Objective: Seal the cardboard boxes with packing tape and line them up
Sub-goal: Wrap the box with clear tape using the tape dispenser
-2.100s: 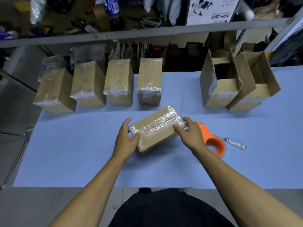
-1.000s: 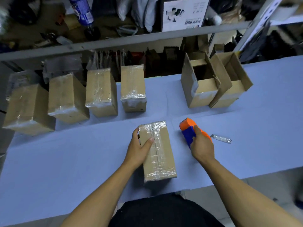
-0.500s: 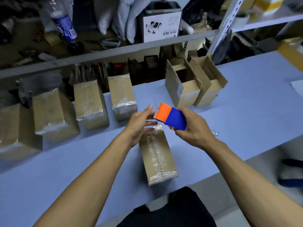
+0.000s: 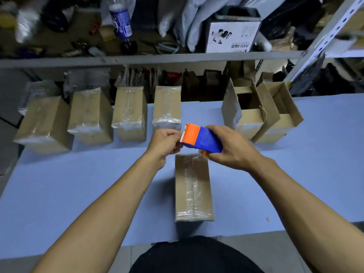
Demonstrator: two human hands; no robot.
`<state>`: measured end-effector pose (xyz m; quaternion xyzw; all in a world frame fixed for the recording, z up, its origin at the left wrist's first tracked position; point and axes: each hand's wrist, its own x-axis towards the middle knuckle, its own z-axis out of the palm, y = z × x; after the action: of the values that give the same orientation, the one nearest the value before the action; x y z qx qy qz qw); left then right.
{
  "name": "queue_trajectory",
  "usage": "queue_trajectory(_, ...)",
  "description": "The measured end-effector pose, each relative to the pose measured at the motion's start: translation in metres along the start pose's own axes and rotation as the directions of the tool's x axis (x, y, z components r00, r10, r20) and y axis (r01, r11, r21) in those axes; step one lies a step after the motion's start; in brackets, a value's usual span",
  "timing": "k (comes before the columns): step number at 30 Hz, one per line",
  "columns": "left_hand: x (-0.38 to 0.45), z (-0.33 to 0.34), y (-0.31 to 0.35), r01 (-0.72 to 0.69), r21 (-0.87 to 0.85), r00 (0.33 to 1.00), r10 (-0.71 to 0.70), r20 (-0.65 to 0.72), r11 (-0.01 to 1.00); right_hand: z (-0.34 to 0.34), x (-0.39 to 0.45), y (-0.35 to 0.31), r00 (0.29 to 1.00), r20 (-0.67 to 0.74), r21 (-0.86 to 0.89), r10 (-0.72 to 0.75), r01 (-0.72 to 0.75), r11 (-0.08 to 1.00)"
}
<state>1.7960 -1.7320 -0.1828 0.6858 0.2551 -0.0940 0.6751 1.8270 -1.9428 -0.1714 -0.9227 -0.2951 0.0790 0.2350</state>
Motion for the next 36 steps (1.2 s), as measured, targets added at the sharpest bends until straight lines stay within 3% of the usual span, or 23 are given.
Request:
queue_trajectory(4,-0.008,0.001,-0.025,0.018,-0.083,0.98,-0.034,-0.194,0.996,0.0,-0.005,0.02,0.998,0.054,-0.012,-0.033,0.033,0.999)
queue_trajectory(12,-0.009,-0.012,-0.057,0.055,0.078,0.928,-0.023,-0.371,0.995,0.006,-0.018,0.047,0.993,0.115,-0.003,-0.034,0.034,0.999)
queue_trajectory(26,0.01,-0.009,-0.079,0.077,0.136,0.966,-0.04,-0.255,0.988,0.008,-0.018,0.079,0.987,0.158,-0.094,0.002,0.013,0.995)
queue_trajectory(34,0.027,0.012,-0.1,0.109,0.021,0.945,-0.097,-0.312,0.994,0.023,-0.021,0.086,0.983,0.168,-0.047,0.076,-0.069,0.997)
queue_trajectory(36,0.028,0.019,-0.097,0.12,0.071,0.934,-0.088,-0.345,0.99,0.025,-0.023,0.088,0.984,0.16,-0.035,0.081,-0.077,0.996)
